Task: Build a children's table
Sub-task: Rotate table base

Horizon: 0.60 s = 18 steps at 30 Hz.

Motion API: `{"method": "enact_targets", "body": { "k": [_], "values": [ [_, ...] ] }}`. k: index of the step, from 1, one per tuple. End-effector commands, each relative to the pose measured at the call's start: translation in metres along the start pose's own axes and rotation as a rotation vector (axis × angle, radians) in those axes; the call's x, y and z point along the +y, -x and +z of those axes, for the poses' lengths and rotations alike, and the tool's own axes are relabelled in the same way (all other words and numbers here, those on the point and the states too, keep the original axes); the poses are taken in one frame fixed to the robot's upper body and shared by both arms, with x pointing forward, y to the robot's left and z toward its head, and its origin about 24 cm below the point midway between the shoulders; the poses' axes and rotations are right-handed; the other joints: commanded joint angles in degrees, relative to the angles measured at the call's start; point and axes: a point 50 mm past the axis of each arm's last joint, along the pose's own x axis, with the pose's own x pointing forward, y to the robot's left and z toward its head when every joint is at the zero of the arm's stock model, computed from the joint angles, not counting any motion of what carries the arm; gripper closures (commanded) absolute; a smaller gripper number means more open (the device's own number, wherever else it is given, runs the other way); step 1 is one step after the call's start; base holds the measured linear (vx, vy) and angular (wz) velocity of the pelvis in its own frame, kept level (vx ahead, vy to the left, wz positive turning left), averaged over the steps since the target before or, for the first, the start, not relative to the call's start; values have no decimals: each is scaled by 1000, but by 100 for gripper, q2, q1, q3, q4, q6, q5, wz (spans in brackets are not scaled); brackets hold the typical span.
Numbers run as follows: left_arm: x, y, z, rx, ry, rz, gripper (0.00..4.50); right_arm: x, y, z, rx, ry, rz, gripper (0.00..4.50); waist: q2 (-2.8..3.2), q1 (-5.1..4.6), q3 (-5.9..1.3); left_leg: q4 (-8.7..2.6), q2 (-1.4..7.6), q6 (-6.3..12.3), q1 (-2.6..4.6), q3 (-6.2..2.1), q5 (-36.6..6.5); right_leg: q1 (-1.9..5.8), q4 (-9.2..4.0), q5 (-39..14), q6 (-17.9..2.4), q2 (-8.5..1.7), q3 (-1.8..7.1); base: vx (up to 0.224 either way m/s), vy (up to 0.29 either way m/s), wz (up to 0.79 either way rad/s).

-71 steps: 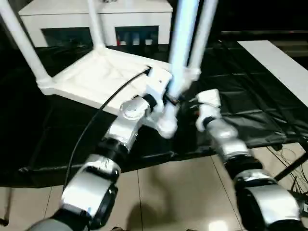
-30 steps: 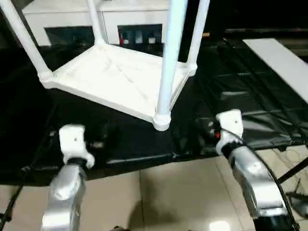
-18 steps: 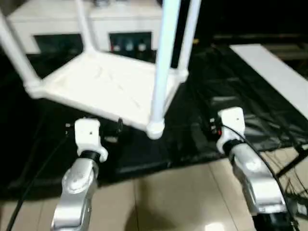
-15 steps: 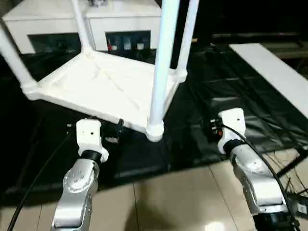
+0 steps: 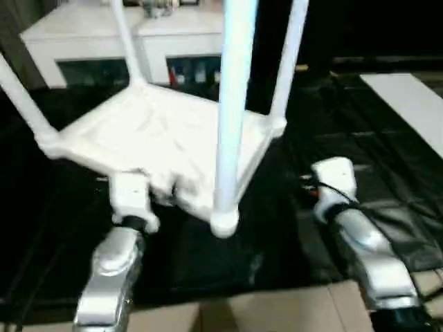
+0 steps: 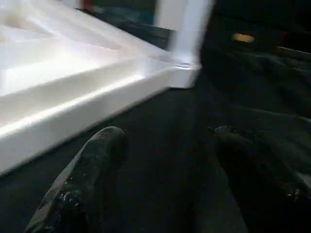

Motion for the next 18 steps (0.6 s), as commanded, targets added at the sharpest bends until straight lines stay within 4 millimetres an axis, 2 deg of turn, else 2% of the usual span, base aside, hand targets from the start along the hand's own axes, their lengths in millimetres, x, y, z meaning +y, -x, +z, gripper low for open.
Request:
{"method": "enact_targets", "body": {
  "k": [1, 2, 3, 4, 5, 6, 7, 8, 9, 10, 11, 12, 13, 14, 15, 16, 17, 18],
  "values": [
    [2, -1, -3, 26, -2, -135, 2, 7, -2, 7, -29, -1, 22, 122, -53, 153, -199, -436, 322, -232, -428, -148, 1597, 554, -617, 1200, -1412, -723, 412, 0, 0, 0],
    [0, -2, -2, 13, -3, -224, 2, 7, -2, 7, -32, -5, 27, 122, 185, 138, -232, -903, 472, -347, -410, -135, 2137, 446, -465, 1417, -1222, -358, 90, 0, 0, 0],
    [0, -2, -1, 6, -7, -260, 2, 7, -2, 8, -33, -9, 31, 122, 309, 162, -241, -1012, 546, -253, -347, -106, 2160, 358, -521, 1266, -1065, -263, 6, 0, 0, 0],
    [2, -5, 0, 10, -31, -321, 2, 7, -2, 8, -37, -7, 50, 122, 385, 88, -309, -961, 804, -135, -333, -193, 1812, 287, -319, 1243, -943, -157, 70, 44, 54, -5],
    [4, -7, 2, 23, -51, -385, 2, 8, -2, 9, -43, 1, 73, 122, 430, 82, -366, -926, 885, -97, -242, -215, 1830, 251, -279, 1620, -1085, -245, 89, 44, 54, -5],
    [6, -10, 3, 40, -68, -433, 2, 8, -1, 10, -48, 9, 94, 122, 433, 86, -352, -957, 873, -95, -249, -201, 1713, 260, -319, 1639, -1146, -249, 80, 10, 53, 2],
    [9, -14, 5, 79, -110, -526, 2, 8, 0, 10, -52, 28, 139, 122, 459, 128, -332, -983, 853, -155, -235, -150, 1106, 230, -358, 1404, -1264, -269, 99, -44, 50, 6],
    [9, -14, 5, 79, -110, -526, 2, 8, 0, 10, -52, 28, 139, 122, 396, 127, -278, -1060, 841, -264, -236, -88, 297, 239, -434, 910, -1381, -293, 121, -44, 50, 6],
    [17, -19, 8, 140, -172, -636, 2, 8, 3, 10, -54, 53, 199, 122, 431, 141, -266, -1081, 840, -323, -229, -67, -40, 243, -450, 686, -1426, -330, 138, -51, 33, 9],
    [21, -22, 10, 171, -205, -685, 2, 7, 4, 10, -54, 62, 227, 122, 411, 156, -219, -1140, 825, -425, -182, -12, -726, 204, -528, -32, -1416, -333, 150, -57, 24, 7],
    [23, -23, 11, 183, -219, -703, 2, 7, 4, 10, -55, 65, 237, 122, 408, 129, -167, -1189, 816, -551, -172, 46, -1257, 186, -578, -736, -1365, -343, 160, -57, 24, 7],
    [27, -26, 13, 209, -266, -757, 2, 6, 5, 10, -59, 78, 263, 122, 392, 120, -160, -1202, 824, -603, -171, 53, -1408, 195, -589, -1039, -1325, -371, 166, -53, 28, -1],
    [32, -32, 16, 237, -331, -810, 2, 4, 6, 10, -58, 94, 294, 122, 376, 119, -155, -1222, 812, -598, -160, 75, -1508, 185, -681, -1608, -1141, -407, 179, 0, 0, 0],
    [35, -36, 18, 256, -380, -840, 2, 3, 6, 10, -57, 108, 314, 122, 393, 120, -170, -1218, 828, -598, -128, 92, -1426, 135, -684, -1643, -1085, -414, 206, 0, 0, 0],
    [37, -39, 20, 271, -417, -860, 2, 2, 7, 10, -55, 119, 328, 122, 412, 116, -191, -1217, 846, -609, -155, 89, -1302, 168, -655, -1494, -1102, -437, 211, 0, 0, 0],
    [38, -46, 22, 288, -477, -875, 2, 1, 7, 10, -52, 131, 347, 122, 414, 109, -213, -1225, 864, -576, -220, 89, -971, 219, -615, -1077, -1161, -454, 205, 0, 0, 0],
    [35, -51, 23, 302, -502, -905, 2, 1, 7, 11, -53, 145, 375, 122, 441, 105, -219, -1228, 868, -517, -217, 89, -888, 208, -609, -848, -1190, -427, 186, 0, 0, 0],
    [35, -53, 24, 308, -509, -917, 2, 0, 7, 11, -53, 150, 386, 122, 428, 112, -234, -1202, 851, -502, -191, 114, -890, 183, -609, -756, -1226, -421, 189, 0, 0, 0]
  ]
}}
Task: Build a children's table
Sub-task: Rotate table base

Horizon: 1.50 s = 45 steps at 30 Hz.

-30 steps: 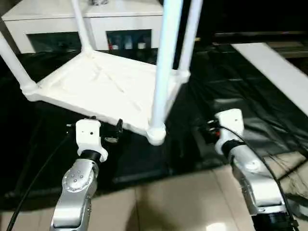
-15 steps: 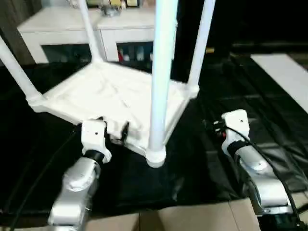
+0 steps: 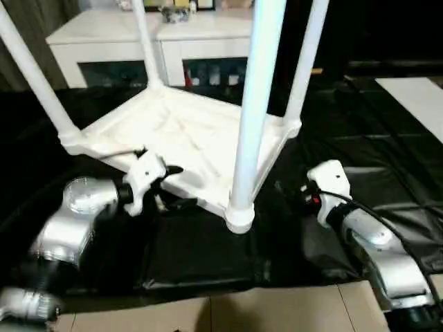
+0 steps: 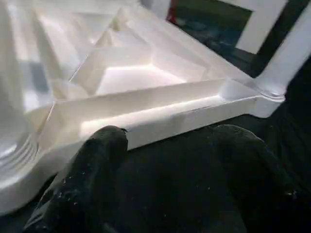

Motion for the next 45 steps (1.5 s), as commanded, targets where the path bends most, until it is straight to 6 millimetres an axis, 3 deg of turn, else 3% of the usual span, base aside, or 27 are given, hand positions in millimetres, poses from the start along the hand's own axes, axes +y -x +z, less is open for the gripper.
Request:
{"method": "enact_targets", "body": {
  "k": [1, 2, 7, 8, 12, 13, 15, 16, 18, 20, 23, 25, 27, 33, 39, 45],
  "values": [
    [2, -9, 2, 60, -60, -91, 2, 2, -1, 7, -26, 28, 83, 122, 19, -12, -305, -592, 477, -38, 85, -198, -1589, 155, -519, -772, -1287, -534, 331, 0, 0, 0],
    [2, -12, 3, 70, -69, -116, 2, 3, -1, 7, -24, 35, 106, 122, 20, 6, -332, -575, 498, 4, 60, -200, -1414, 198, -486, -529, -1370, -571, 333, 0, 0, 0],
    [1, -28, 1, 130, -98, -174, 2, 6, -1, 9, -16, 75, 185, 122, -23, 16, -373, -505, 492, 370, 13, -164, -706, 238, -434, 388, -1600, -567, 291, 0, 0, 0],
    [1, -33, 0, 132, -99, -175, 2, 7, -1, 10, -17, 75, 204, 122, -59, 18, -376, -494, 492, 448, 12, -150, -670, 243, -453, 376, -1633, -573, 288, 0, 0, 0],
    [4, -51, -6, 199, -124, -169, 2, 17, 1, 14, -26, 60, 345, 122, -52, 62, -382, -493, 537, 539, 24, -149, -641, 242, -457, 243, -1672, -584, 272, 0, 0, 0],
    [4, -54, -6, 216, -130, -166, 29, 21, 5, 16, -24, 57, 416, 122, -63, 61, -376, -497, 535, 580, 23, -154, -680, 257, -460, 254, -1658, -566, 266, 0, 0, 0],
    [5, -56, -6, 222, -131, -164, 36, 23, 7, 16, -20, 59, 450, 122, -59, 75, -376, -509, 570, 636, 16, -166, -661, 263, -446, 359, -1674, -591, 269, 0, 0, 0],
    [5, -57, -6, 228, -124, -171, 36, 24, 9, 16, -7, 67, 497, 122, -40, 87, -383, -509, 579, 634, 18, -174, -646, 253, -437, 419, -1694, -603, 265, 0, 0, 0],
    [6, -58, -6, 238, -121, -183, 42, 26, 13, 15, 12, 78, 549, 122, -59, 92, -375, -506, 574, 640, 20, -161, -677, 249, -447, 430, -1750, -610, 266, 0, 0, 0],
    [8, -61, -5, 239, -122, -174, 77, 27, 15, 14, 27, 91, 588, 122, -51, 110, -368, -503, 565, 627, 15, -154, -727, 247, -464, 342, -1762, -605, 267, 0, 0, 0],
    [9, -63, -5, 250, -130, -183, 78, 27, 15, 14, 37, 94, 602, 122, -48, 150, -370, -510, 581, 576, 29, -162, -780, 244, -473, 244, -1758, -617, 272, 0, 0, 0],
    [8, -64, -5, 252, -124, -192, 122, 27, 16, 14, 43, 94, 610, 122, -48, 163, -373, -509, 580, 561, 35, -160, -774, 243, -472, 302, -1763, -614, 275, 0, 0, 0],
    [7, -64, -4, 252, -106, -221, 123, 26, 16, 13, 46, 95, 611, 122, -32, 180, -375, -512, 591, 570, 28, -169, -735, 245, -452, 407, -1785, -629, 274, 0, 0, 0],
    [5, -64, -4, 278, -42, -315, 190, 26, 15, 11, 58, 104, 608, 122, -33, 182, -363, -530, 593, 527, 36, -168, -846, 244, -471, 296, -1830, -634, 273, 0, 0, 0],
    [5, -62, -7, 318, 2, -336, 222, 25, 13, 9, 58, 105, 600, 122, -28, 171, -366, -532, 594, 548, 32, -172, -796, 255, -471, 379, -1857, -639, 275, 0, 0, 0],
    [4, -51, -24, 447, 39, -356, 279, 21, 11, 4, 57, 102, 558, 122, -18, 148, -358, -546, 599, 565, 27, -175, -818, 260, -477, 407, -1882, -649, 271, 0, 0, 0]
  ]
}}
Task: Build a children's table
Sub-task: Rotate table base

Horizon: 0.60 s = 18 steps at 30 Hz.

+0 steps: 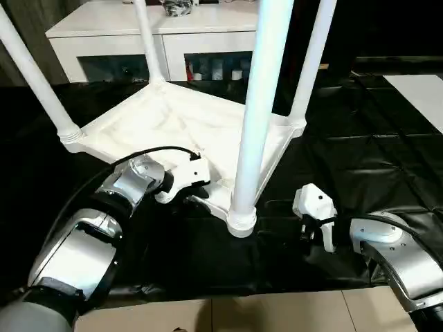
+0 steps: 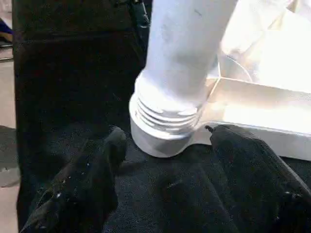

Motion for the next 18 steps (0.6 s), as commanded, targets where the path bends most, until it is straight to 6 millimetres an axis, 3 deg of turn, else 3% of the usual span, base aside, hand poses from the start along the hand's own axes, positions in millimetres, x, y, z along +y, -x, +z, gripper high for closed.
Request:
{"method": "enact_targets", "body": {
  "k": [1, 3, 6, 9, 11, 14, 16, 17, 18],
  "values": [
    [-9, -1, -29, 111, 96, -29, 284, -7, 0, 1, -5, 17, -40, 122, -32, 28, -348, -471, 550, 520, 49, -218, -846, 279, -391, 367, -1879, -647, 303, 0, 0, 0],
    [-8, -1, -34, 90, 165, 18, 300, -11, 0, 0, -8, 10, -80, 122, -45, -3, -339, -477, 541, 510, 41, -213, -855, 289, -404, 299, -1871, -641, 301, 0, 0, 0],
    [-8, -2, -36, 64, 212, 61, 310, -12, 0, 0, -8, 6, -98, 122, -56, -49, -306, -490, 522, 494, 40, -208, -1020, 284, -467, -246, -1819, -641, 301, 0, 0, 0],
    [-1, 1, -46, 27, 353, 270, 317, -15, -2, -1, -7, -2, -126, 122, -63, -91, -286, -507, 519, 414, 38, -206, -1268, 271, -494, -888, -1724, -629, 294, 0, 0, 0],
    [-2, 1, -49, 29, 374, 282, 318, -15, -2, -1, -9, -1, -132, 122, -61, -139, -274, -530, 494, 351, -46, -235, -1265, 314, -535, -1419, -1451, -643, 277, 0, 0, 0],
    [-5, 0, -53, 25, 415, 305, 322, -17, -5, -1, -9, -1, -151, 122, -65, -257, -288, -536, 493, 353, -49, -242, -1240, 294, -535, -1313, -1383, -622, 258, 0, 0, 0],
    [-6, -1, -54, 23, 430, 324, 332, -19, -6, 0, -8, -1, -164, 122, -73, -287, -286, -509, 479, 393, -6, -214, -1291, 243, -578, -1427, -1420, -614, 272, 0, 0, 0],
    [-7, -3, -53, 9, 438, 334, 337, -20, -6, 0, -7, 1, -176, 122, -105, -294, -285, -498, 474, 429, -4, -197, -1243, 234, -587, -1441, -1443, -606, 279, 0, 0, 0],
    [-8, -4, -51, -11, 433, 332, 341, -20, -7, 1, -8, 1, -177, 122, -89, -287, -280, -500, 469, 455, -7, -196, -1205, 224, -592, -1456, -1440, -602, 278, 0, 0, 0]
  ]
}}
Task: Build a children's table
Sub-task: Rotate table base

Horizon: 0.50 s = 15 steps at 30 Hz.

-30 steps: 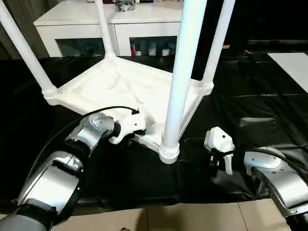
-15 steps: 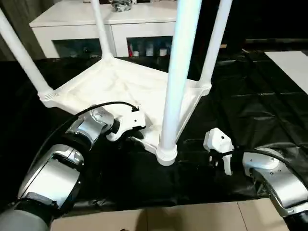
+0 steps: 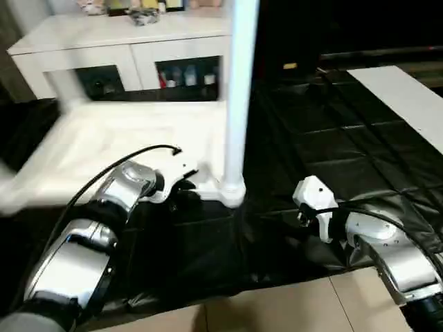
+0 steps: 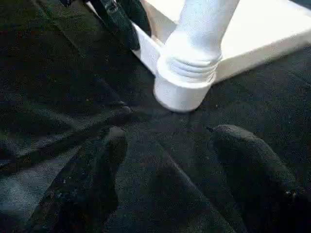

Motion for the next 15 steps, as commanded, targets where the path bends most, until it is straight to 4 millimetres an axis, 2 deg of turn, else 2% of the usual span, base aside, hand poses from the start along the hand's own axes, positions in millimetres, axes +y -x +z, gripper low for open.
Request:
{"method": "enact_targets", "body": {
  "k": [1, 2, 3, 4, 6, 8, 10, 12, 15],
  "values": [
    [-6, -3, -27, 45, 105, 17, 344, -5, -2, 8, -18, 25, -21, 122, -153, 114, -259, -465, 443, 512, -36, -214, -1144, 216, -569, -1462, -1412, -593, 307, 0, 0, 0],
    [-14, -6, -20, -21, 62, -34, 349, -4, -4, 9, -20, 26, -16, 122, -208, 118, -260, -474, 455, 560, -40, -203, -1066, 210, -575, -1388, -1405, -584, 305, 0, 0, 0],
    [-18, -8, -17, -50, 41, -57, 362, -3, -5, 10, -20, 27, -14, 122, -171, 145, -273, -478, 483, 571, -36, -222, -999, 220, -542, -1278, -1431, -609, 310, 0, 0, 0],
    [-26, -9, -12, -96, -32, -103, 362, -2, -6, 11, -20, 31, -9, 122, -165, 151, -275, -479, 476, 624, -34, -193, -923, 199, -543, -1104, -1456, -582, 304, 0, 0, 0],
    [-29, -9, -11, -110, -63, -125, 374, -3, -6, 11, -20, 32, -7, 122, -139, 218, -317, -477, 508, 689, -20, -196, -683, 203, -489, -630, -1499, -586, 302, 0, 0, 0],
    [-32, -9, -10, -111, -76, -149, 391, -3, -6, 12, -22, 36, -3, 122, -140, 281, -374, -429, 518, 878, -3, -187, -154, 205, -356, 519, -1640, -575, 293, 0, 0, 0],
    [-36, -9, -8, -130, -85, -168, 405, -3, -7, 16, -31, 40, 4, 122, -172, 335, -392, -388, 508, 1051, -14, -167, 121, 201, -305, 1016, -1688, -585, 286, 0, 0, 0],
    [-40, -9, -5, -147, -97, -190, 416, -3, -7, 19, -41, 45, 14, 122, -168, 360, -391, -373, 509, 1144, -35, -162, 212, 203, -280, 1183, -1712, -603, 277, 0, 0, 0],
    [-45, -10, -5, -141, -106, -211, 436, -5, -8, 21, -45, 51, 10, 122, -165, 376, -382, -379, 522, 1133, -16, -152, 112, 189, -299, 961, -1711, -596, 272, 0, 0, 0]
  ]
}}
